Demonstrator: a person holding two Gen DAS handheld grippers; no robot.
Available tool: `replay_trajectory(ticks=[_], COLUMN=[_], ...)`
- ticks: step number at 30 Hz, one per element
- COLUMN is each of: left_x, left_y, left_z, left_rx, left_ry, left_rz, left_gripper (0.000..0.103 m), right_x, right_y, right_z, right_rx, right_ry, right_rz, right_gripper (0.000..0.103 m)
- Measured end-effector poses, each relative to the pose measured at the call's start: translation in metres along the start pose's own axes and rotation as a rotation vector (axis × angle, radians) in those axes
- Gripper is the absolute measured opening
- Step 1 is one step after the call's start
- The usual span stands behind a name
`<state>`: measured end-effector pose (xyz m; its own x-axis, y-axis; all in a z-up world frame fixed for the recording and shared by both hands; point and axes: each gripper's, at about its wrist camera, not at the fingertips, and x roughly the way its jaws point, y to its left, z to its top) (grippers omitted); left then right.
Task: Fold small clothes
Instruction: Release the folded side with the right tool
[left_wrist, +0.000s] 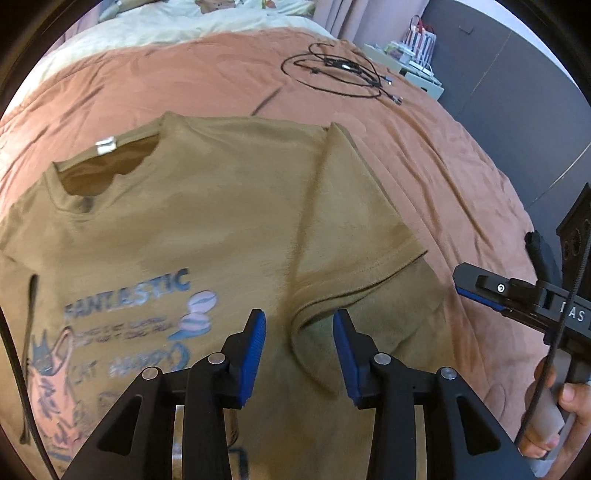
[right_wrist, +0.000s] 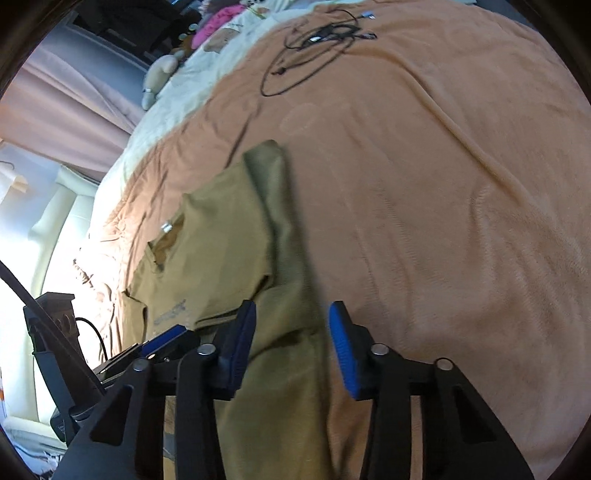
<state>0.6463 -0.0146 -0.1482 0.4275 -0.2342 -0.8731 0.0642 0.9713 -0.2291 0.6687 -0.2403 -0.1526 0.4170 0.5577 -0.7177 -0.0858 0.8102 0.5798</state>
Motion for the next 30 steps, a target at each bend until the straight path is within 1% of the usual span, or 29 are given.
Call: replay_trajectory(ticks=[1,2,3,5,8,10,13,15,18,19,20,22,25,27,30], left_x=[0.003,0.006,0.008,0.009,0.003,-0.001,-0.006,-0.007,-0.007,-0.008,-0.010,-0.016,-0.026,-0.026,-0.013], left_y=[-0.001,-0.001,-0.002,-0.002,0.003,0.006,0.014,0.020,0.023,0.023,0.023,0.020,0.010,0.001,-0.017], left_z=[0.000,0.000,-0.001,-0.001,-0.002,-0.003,-0.005,-0.004,-0.003,-0.002,-0.001,0.003,0.009,0.014,0.017], left_rx=[0.004,0.009,0.014,0.022,0.017,0.017,0.010,-0.002,-0.001,-0.001,-0.002,0.002,0.028,0.046,0.078], left_ry=[-0.001,0.000,0.006,0.002,-0.005,-0.006,-0.009,-0.001,0.023,0.026,0.029,0.020,-0.029,-0.037,-0.020], left_rz=[-0.001,-0.002,0.002,0.021,0.014,0.022,0.054,0.063,0.121,0.113,0.107,0.099,0.086,0.068,0.040], left_gripper=[0.031,0.013,0.007,0.003,0.003,0.003,0.003,0.004,0.004,0.005,0.006,0.017,0.030,0.031,0.031], right_x=[0.001,0.003,0.003,0.005,0.011,0.017,0.020,0.020,0.020,0.019,0.018,0.012,0.007,0.004,0.001], right_y=[0.000,0.001,0.000,0.002,0.000,0.000,0.004,0.009,0.010,0.010,0.010,0.008,0.005,0.000,-0.006], right_z=[0.002,0.004,0.004,0.005,0.004,0.003,0.002,0.003,0.003,0.004,0.005,0.006,0.009,0.010,0.011], right_rx=[0.003,0.003,0.002,-0.004,-0.011,-0.010,-0.025,-0.039,-0.028,-0.019,-0.009,-0.002,0.010,0.027,0.044], right_ry=[0.002,0.006,0.008,0.015,0.030,0.043,0.052,0.052,0.056,0.057,0.057,0.046,0.026,0.012,0.000], right_rz=[0.002,0.003,0.001,-0.003,-0.026,-0.045,-0.072,-0.094,-0.100,-0.099,-0.095,-0.090,-0.077,-0.061,-0.046], right_gripper=[0.034,0.033,0.032,0.032,0.032,0.032,0.032,0.032,0.032,0.032,0.032,0.032,0.032,0.032,0.032])
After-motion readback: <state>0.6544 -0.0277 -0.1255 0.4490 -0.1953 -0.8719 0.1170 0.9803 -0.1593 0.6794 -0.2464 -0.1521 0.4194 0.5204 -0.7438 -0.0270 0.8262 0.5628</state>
